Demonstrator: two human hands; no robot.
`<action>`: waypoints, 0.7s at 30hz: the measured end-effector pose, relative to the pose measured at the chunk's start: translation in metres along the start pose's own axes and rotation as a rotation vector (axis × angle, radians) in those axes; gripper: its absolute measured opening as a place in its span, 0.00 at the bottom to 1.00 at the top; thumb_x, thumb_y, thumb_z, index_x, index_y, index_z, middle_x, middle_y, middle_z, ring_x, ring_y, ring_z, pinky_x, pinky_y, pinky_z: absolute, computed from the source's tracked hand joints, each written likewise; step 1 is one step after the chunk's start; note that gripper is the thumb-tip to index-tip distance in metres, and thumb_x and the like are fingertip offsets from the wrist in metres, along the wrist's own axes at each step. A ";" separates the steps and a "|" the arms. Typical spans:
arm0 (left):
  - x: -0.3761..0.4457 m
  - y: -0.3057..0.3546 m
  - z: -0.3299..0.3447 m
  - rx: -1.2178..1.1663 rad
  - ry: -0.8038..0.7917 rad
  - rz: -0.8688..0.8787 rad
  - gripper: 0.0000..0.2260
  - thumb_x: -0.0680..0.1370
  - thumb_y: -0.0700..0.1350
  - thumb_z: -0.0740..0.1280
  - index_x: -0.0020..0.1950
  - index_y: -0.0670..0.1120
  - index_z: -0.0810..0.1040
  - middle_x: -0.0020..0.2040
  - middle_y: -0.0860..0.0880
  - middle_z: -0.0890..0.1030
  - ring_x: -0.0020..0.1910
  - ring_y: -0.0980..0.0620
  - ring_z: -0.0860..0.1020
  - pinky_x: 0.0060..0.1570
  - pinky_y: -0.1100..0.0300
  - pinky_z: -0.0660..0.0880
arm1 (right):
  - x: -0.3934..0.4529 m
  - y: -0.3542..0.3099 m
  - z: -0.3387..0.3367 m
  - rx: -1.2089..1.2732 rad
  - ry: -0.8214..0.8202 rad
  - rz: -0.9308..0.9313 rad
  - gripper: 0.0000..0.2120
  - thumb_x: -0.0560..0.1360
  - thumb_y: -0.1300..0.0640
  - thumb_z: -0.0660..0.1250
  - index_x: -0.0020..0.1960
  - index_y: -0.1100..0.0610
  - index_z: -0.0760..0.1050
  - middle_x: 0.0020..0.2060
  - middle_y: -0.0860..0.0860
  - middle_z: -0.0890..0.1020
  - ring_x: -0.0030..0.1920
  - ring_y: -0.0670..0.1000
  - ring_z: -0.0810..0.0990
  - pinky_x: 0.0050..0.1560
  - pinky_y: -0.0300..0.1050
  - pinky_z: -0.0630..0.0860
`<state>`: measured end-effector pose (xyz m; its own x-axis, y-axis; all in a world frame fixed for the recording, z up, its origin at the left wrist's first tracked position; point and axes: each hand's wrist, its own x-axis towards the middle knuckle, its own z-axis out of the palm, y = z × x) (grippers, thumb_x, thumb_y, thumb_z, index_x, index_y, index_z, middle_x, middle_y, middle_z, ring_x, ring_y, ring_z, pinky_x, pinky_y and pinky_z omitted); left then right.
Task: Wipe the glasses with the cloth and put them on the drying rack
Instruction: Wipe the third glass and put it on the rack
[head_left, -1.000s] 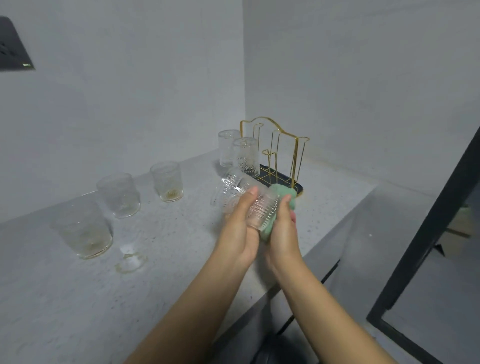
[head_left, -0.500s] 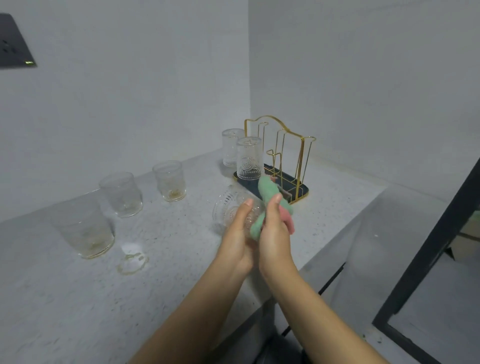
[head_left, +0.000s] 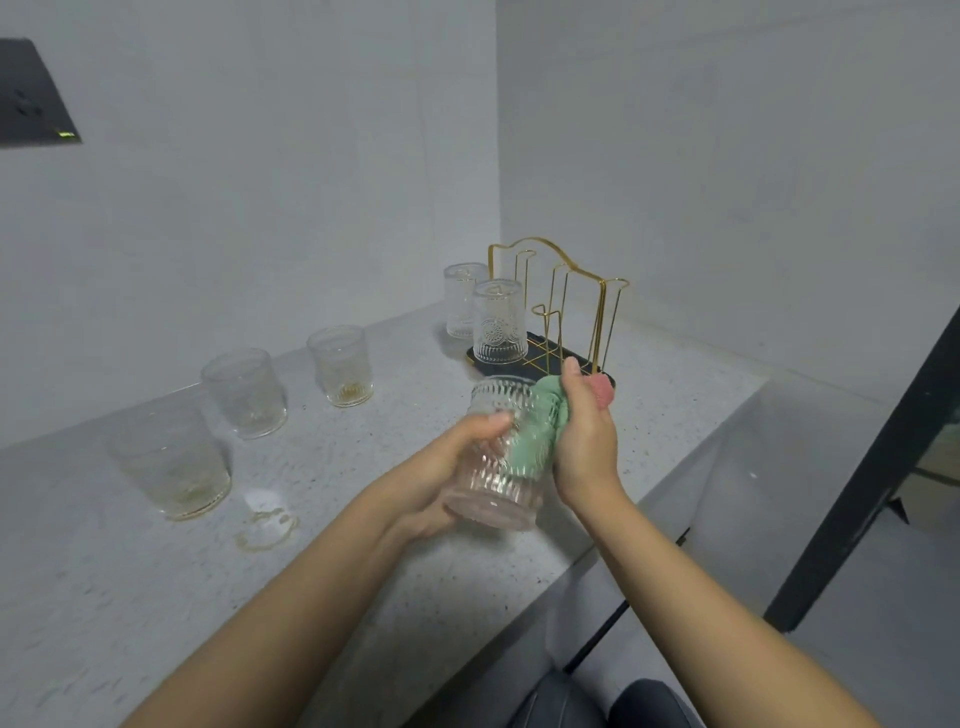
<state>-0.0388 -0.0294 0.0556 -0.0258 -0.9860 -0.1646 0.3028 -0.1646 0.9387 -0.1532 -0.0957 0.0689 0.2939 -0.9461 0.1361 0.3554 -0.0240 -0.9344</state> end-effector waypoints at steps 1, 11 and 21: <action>-0.002 -0.001 0.004 -0.108 -0.066 -0.033 0.35 0.54 0.58 0.82 0.54 0.39 0.81 0.43 0.37 0.83 0.38 0.42 0.84 0.41 0.51 0.82 | 0.001 0.001 -0.001 0.046 0.007 -0.003 0.23 0.80 0.52 0.57 0.26 0.53 0.71 0.22 0.45 0.74 0.25 0.42 0.73 0.29 0.34 0.71; 0.000 -0.021 0.011 0.352 0.520 0.300 0.21 0.75 0.48 0.72 0.65 0.51 0.69 0.58 0.48 0.81 0.52 0.49 0.83 0.53 0.49 0.81 | 0.030 -0.002 0.010 -0.500 0.285 -0.195 0.27 0.81 0.50 0.52 0.24 0.55 0.57 0.21 0.49 0.64 0.25 0.49 0.64 0.29 0.43 0.58; 0.007 -0.016 -0.004 -0.245 0.239 0.030 0.27 0.77 0.60 0.62 0.65 0.41 0.73 0.52 0.38 0.82 0.36 0.46 0.84 0.30 0.58 0.81 | 0.036 0.022 0.015 -0.338 0.264 -0.255 0.26 0.80 0.52 0.55 0.24 0.55 0.56 0.20 0.49 0.63 0.23 0.47 0.64 0.27 0.42 0.60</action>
<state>-0.0404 -0.0331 0.0381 0.2017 -0.9518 -0.2311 0.5204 -0.0958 0.8485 -0.1217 -0.1256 0.0586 -0.0156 -0.9449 0.3271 0.0661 -0.3274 -0.9426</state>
